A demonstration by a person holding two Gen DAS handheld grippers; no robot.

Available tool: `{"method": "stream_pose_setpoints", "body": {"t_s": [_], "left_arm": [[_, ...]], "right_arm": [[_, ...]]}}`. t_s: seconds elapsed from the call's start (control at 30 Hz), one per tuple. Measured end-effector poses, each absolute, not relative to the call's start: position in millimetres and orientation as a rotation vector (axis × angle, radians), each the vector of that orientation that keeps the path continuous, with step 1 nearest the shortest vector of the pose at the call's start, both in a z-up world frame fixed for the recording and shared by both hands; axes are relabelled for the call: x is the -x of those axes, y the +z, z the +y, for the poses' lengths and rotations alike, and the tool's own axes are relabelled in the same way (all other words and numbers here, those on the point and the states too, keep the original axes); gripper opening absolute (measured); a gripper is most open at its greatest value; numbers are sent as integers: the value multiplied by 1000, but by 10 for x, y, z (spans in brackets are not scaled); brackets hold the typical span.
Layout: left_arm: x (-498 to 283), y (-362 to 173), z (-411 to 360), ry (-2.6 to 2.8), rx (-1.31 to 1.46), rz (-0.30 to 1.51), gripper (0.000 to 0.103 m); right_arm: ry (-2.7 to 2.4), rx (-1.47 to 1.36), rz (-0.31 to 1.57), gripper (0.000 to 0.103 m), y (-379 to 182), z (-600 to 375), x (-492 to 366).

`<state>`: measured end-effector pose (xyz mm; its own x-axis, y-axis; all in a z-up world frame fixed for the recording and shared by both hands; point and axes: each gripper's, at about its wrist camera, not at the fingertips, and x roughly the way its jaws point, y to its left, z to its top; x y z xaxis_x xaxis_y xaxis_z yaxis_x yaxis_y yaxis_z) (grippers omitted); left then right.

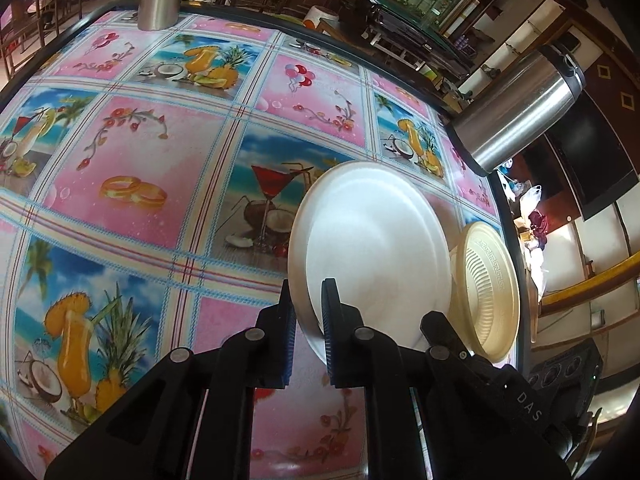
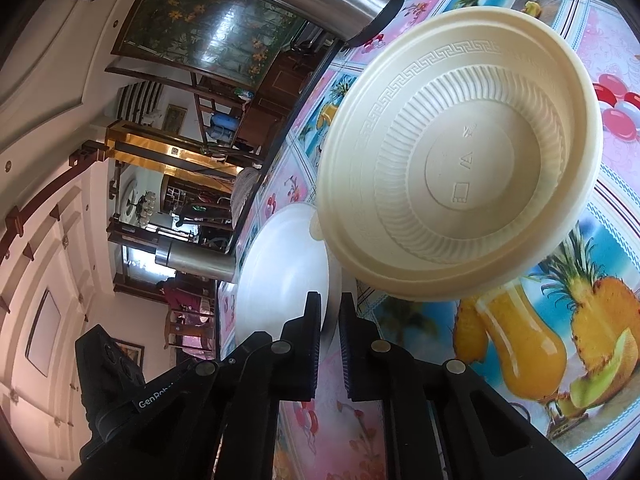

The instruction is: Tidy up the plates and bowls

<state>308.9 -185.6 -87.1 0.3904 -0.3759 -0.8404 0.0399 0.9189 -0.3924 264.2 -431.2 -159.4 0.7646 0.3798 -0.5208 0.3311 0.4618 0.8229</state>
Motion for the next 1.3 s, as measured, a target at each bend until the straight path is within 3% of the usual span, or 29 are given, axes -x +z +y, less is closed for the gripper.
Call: {"method": "stream_pose_setpoints", "body": {"t_s": [0.33,0.63,1.3], "left_arm": [[-2515,-746,-1351,-234,389,1163,10],[-1820,-734,-993,-215,364,1159,10],[-651,-728,-975,-235,116,1028,10]], "right_arm": [[122,-1135,858,7,-1569,-4062,-2502],[172,-1044,877,7,-1392,-3708,-1775],[155,-902,931,7,-1309,-3547,-589]]}}
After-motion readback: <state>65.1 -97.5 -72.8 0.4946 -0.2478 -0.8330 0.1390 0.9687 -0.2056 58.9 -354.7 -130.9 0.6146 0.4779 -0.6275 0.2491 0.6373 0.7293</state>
